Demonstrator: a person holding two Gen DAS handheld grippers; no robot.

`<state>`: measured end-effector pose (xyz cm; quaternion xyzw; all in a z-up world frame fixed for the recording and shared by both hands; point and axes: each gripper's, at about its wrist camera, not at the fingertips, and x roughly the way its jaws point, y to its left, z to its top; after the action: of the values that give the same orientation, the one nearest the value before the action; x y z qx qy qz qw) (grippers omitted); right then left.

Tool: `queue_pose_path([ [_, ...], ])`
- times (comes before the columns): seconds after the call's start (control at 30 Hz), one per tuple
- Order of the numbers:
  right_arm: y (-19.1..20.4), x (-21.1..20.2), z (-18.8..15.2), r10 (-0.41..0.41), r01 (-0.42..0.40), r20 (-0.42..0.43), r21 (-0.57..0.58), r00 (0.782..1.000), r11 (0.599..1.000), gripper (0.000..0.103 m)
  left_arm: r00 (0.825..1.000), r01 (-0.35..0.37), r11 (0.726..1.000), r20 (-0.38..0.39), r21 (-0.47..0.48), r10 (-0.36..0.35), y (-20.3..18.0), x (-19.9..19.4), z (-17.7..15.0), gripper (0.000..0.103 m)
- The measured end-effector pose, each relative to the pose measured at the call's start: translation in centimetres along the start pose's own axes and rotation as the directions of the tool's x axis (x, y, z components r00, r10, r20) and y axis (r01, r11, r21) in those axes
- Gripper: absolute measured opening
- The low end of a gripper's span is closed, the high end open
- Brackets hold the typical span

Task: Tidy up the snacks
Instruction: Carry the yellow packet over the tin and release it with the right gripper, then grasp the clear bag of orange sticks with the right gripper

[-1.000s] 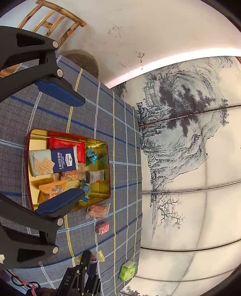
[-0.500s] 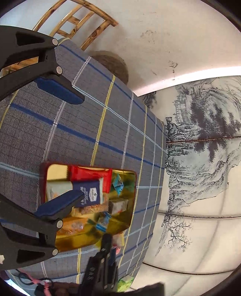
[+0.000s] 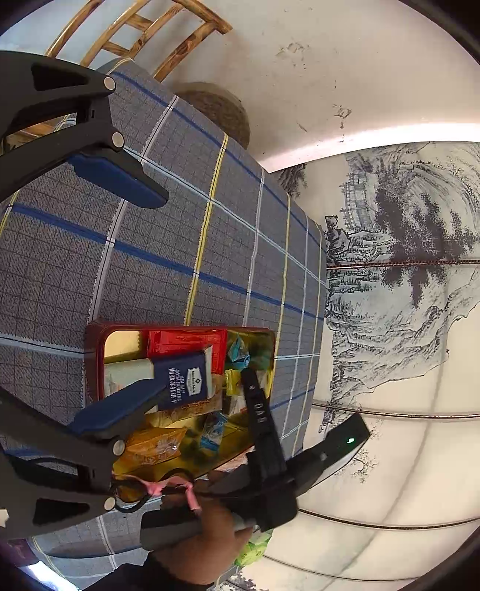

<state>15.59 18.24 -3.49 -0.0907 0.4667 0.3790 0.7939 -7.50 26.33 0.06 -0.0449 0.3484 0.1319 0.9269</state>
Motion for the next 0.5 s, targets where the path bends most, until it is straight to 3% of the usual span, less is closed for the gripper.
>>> queue_pose_path([
  [0.1, -0.4, -1.9, -0.6, 0.036, -0.037, 0.077, 0.017, 0.996, 0.999, 0.041, 1.0, -0.002, 1.0, -0.019, 0.013, 0.002, -0.2, 0.3, -0.4, 0.092],
  [0.17, -1.9, -4.9, -1.9, 0.013, -0.022, 0.172, 0.049, 0.985, 0.999, 0.045, 1.0, 0.002, 1.0, -0.022, 0.017, -0.002, -0.4, 0.2, -0.5, 0.092],
  [0.27, -5.3, -8.9, -4.7, -0.032, 0.002, 0.249, 0.118, 0.968, 0.993, 0.05, 1.0, 0.012, 1.0, -0.006, 0.028, -0.012, -0.8, -0.4, -0.6, 0.092],
  [0.4, -10.3, -11.0, -9.0, -0.101, 0.063, 0.192, 0.194, 0.976, 0.979, 0.05, 0.999, 0.033, 0.998, 0.001, 0.051, -0.033, -2.2, -0.6, -0.5, 0.093],
  [0.5, -12.2, -10.3, -9.9, -0.06, 0.017, 0.158, 0.261, 0.986, 0.965, 0.05, 0.998, 0.057, 0.996, -0.017, 0.07, -0.056, -3.7, -0.4, -0.4, 0.093],
])
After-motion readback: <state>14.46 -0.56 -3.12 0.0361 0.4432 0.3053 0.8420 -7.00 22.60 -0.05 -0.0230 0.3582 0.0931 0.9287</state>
